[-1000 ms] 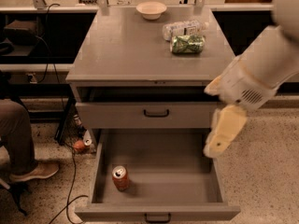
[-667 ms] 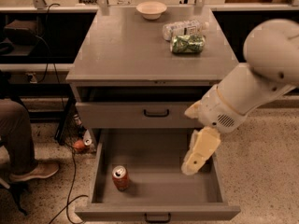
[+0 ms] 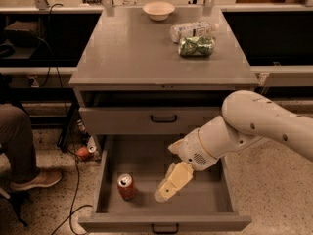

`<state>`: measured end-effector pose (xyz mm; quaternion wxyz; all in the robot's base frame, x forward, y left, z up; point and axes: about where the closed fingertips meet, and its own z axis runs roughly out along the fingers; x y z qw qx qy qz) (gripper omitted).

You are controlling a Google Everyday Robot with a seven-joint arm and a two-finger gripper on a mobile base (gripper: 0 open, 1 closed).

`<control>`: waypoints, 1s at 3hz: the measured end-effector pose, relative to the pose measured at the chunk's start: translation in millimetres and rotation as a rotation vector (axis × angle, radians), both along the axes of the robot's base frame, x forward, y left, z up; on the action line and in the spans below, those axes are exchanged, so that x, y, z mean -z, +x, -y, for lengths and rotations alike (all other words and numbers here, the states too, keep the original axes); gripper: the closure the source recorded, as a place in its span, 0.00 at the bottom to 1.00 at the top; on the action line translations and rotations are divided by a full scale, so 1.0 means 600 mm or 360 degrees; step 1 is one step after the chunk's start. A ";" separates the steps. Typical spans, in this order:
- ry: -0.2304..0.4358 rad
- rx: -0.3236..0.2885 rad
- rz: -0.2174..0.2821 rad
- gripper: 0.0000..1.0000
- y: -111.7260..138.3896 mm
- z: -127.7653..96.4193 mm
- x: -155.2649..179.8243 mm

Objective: Pick coke can from middle drawer and place on counter

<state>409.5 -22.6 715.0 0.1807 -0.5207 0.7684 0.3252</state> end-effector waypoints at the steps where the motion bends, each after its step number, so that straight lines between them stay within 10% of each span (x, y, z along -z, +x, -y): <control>1: 0.0000 0.0000 0.0000 0.00 0.000 0.000 0.000; 3: 0.0193 0.0120 0.0176 0.00 0.063 -0.001 0.119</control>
Offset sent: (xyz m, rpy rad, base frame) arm 0.0333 -0.0029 -0.0727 0.1060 -0.1004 -0.0762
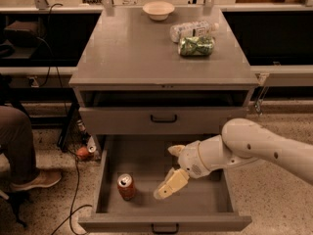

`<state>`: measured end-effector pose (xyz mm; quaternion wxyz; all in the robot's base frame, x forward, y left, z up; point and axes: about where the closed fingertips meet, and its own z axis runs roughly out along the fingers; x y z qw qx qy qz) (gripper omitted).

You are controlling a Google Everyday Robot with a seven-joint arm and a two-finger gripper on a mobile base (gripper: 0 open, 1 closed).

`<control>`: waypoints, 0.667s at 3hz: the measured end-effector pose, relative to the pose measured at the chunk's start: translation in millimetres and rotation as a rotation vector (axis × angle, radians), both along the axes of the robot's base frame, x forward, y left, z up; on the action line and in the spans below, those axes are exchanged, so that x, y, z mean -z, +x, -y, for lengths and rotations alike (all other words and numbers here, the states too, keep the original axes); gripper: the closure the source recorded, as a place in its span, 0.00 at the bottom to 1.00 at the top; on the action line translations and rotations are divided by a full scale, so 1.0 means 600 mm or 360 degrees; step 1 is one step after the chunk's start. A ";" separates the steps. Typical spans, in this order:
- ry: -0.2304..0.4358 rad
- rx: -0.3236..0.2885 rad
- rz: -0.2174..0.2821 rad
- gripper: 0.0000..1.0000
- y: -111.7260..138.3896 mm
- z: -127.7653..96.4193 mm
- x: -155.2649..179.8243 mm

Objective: Pick coke can from middle drawer and place on counter

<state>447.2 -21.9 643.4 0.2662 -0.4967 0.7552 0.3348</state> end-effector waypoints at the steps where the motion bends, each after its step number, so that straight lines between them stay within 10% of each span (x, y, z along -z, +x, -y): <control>1: 0.0150 0.0058 0.0101 0.00 0.041 -0.015 0.073; 2: 0.0276 0.0078 0.0084 0.00 0.068 -0.027 0.145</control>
Offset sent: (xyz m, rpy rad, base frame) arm 0.0637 0.0224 -0.1523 0.2907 -0.0149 -0.0674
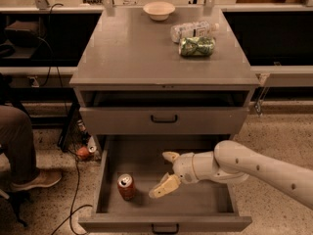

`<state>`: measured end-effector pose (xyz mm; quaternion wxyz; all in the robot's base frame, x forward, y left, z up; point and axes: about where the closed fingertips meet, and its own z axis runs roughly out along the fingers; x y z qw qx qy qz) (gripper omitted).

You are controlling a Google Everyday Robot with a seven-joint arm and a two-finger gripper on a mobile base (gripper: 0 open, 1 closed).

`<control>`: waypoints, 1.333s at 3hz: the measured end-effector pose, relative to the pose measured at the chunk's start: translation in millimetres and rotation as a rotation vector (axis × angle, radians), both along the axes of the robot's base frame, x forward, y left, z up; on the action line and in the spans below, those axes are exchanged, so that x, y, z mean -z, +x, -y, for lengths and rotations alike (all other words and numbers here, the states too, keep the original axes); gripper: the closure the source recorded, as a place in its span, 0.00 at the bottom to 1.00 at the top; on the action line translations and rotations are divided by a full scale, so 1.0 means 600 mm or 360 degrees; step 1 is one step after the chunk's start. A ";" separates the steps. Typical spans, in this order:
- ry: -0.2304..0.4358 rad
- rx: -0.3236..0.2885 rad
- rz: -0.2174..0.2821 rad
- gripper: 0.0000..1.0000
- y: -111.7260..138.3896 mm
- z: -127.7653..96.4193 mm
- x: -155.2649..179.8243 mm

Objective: Pick coke can from middle drawer and place on counter

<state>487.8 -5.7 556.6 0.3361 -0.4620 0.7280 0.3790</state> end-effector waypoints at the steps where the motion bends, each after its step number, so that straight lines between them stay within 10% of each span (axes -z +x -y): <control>1: 0.0038 -0.0001 -0.0055 0.00 -0.009 -0.008 0.030; 4: 0.0093 -0.0070 0.0157 0.00 0.012 -0.052 0.049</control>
Offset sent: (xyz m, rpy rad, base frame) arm -0.0052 0.0045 -0.0171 0.0226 0.0332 0.0010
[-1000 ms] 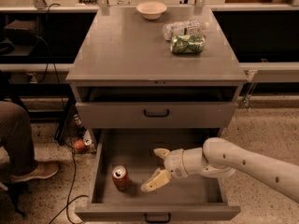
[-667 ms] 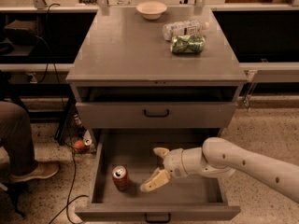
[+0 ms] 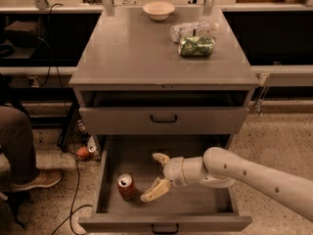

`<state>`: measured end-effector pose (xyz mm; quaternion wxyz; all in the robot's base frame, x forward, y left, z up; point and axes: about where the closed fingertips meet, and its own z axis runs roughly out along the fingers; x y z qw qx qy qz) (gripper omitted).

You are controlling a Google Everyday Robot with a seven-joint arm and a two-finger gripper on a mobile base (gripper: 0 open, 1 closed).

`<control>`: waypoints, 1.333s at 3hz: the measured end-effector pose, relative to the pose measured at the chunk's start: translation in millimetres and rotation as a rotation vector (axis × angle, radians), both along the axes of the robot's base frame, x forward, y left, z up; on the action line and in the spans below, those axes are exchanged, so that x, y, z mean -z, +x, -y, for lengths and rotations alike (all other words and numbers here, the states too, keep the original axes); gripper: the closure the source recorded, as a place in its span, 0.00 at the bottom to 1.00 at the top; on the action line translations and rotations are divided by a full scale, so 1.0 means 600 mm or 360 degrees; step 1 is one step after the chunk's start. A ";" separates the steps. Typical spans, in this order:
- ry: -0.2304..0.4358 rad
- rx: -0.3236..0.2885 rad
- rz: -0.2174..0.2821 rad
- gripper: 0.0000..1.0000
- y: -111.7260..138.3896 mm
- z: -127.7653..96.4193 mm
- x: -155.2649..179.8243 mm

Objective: Pick coke can from middle drawer and place on counter

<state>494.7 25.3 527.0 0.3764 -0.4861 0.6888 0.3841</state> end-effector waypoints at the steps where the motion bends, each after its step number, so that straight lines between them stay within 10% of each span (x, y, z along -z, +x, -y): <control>1: 0.0042 -0.0103 0.0116 0.00 0.017 -0.053 0.056; 4: -0.0063 -0.0203 0.0322 0.00 0.044 -0.135 0.166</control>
Offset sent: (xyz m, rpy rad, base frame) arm 0.0274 0.0805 -0.0949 0.0085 -0.1975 0.1463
